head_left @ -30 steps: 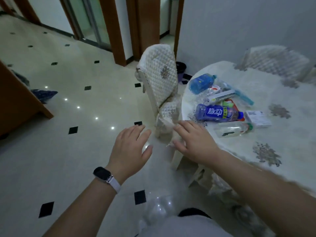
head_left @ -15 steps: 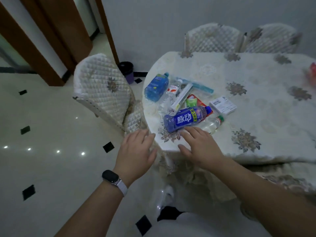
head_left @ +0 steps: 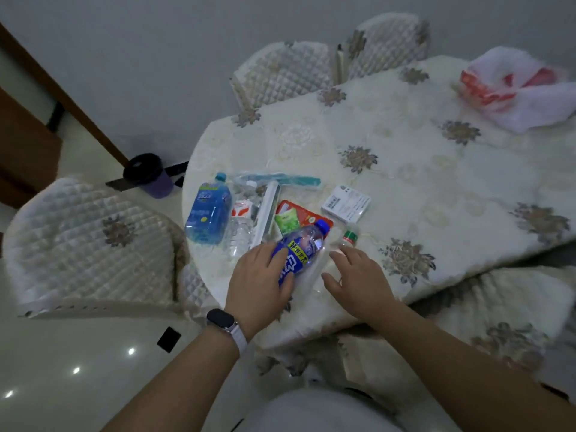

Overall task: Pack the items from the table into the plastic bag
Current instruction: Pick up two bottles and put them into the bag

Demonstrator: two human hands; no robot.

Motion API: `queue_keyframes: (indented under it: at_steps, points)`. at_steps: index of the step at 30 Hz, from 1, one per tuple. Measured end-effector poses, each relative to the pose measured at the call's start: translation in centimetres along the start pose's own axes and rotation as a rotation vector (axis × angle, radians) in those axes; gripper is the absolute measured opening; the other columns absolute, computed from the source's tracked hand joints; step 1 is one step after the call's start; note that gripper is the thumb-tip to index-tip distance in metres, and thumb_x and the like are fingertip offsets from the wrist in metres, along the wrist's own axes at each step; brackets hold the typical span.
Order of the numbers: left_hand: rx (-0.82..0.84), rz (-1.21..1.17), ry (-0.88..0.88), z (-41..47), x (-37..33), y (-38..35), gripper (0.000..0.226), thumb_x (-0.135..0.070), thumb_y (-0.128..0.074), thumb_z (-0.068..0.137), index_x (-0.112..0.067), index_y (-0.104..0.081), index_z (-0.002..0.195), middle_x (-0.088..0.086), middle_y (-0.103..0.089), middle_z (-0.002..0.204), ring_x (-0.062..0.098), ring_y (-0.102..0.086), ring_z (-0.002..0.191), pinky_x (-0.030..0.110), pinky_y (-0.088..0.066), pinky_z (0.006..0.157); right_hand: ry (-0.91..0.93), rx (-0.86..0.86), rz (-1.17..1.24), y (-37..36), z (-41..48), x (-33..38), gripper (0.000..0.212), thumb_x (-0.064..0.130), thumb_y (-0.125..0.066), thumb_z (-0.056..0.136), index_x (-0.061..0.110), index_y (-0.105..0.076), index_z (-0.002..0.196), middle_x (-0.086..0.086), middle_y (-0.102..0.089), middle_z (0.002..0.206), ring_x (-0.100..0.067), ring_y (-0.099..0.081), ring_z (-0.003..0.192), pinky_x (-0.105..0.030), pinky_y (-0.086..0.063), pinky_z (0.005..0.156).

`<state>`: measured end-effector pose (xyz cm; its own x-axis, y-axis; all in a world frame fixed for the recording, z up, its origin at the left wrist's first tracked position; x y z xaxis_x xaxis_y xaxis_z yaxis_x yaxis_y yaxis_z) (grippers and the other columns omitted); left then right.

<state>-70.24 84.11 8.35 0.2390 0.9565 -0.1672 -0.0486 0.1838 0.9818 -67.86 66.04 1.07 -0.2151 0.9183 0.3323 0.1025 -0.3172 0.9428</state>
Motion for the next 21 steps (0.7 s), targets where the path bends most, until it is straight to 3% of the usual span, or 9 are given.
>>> queue_keyframes:
  at_steps: [5,13,18,21]
  points:
    - [0.144,-0.092,-0.169,4.6,-1.3,-3.8,0.053,-0.042,-0.045,0.085,-0.011,-0.058,0.126,0.013,-0.059,0.127,0.032,-0.057,0.112,0.042,-0.049,0.095,-0.268,0.058,0.082,-1.8,-0.6,-2.6,0.060,0.051,-0.051,0.092,0.015,-0.047,0.140,-0.011,-0.044,0.146,-0.029,-0.043,0.130,-0.043,-0.042,0.101]
    - [0.274,-0.056,-0.270,6.8,2.7,-7.8,0.069,-0.057,-0.042,0.092,-0.017,-0.034,0.148,0.008,-0.041,0.149,0.027,-0.045,0.130,0.040,-0.042,0.105,-0.501,0.102,0.230,-3.8,-0.1,-2.7,0.060,0.055,-0.047,0.092,0.017,-0.039,0.138,-0.005,-0.047,0.132,-0.026,-0.049,0.116,-0.041,-0.047,0.089]
    - [0.449,-0.147,-0.223,8.3,6.3,-10.1,0.087,-0.065,-0.051,0.086,-0.021,-0.017,0.153,0.004,-0.028,0.153,0.022,-0.037,0.135,0.037,-0.039,0.110,-0.730,0.096,0.356,-5.6,0.7,-1.8,0.080,0.060,-0.049,0.091,0.014,-0.020,0.150,-0.008,-0.040,0.143,-0.029,-0.048,0.123,-0.041,-0.045,0.093]
    - [0.511,-0.232,-0.166,9.0,7.1,-11.6,0.099,-0.064,-0.059,0.080,-0.019,-0.009,0.153,0.007,-0.029,0.151,0.025,-0.038,0.134,0.041,-0.041,0.108,-0.883,0.047,0.470,-6.5,1.2,-1.2,0.088,0.064,-0.055,0.083,0.015,-0.023,0.149,-0.009,-0.043,0.142,-0.029,-0.050,0.124,-0.041,-0.045,0.097]
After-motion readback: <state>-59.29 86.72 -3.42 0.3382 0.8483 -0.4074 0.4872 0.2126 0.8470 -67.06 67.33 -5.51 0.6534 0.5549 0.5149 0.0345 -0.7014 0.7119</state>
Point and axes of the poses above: each hand's wrist, its own z-axis towards the middle knuckle, its own y-axis out of the back of the hand, x = y × z, the point moved 7 cm from there along z, towards the middle knuckle
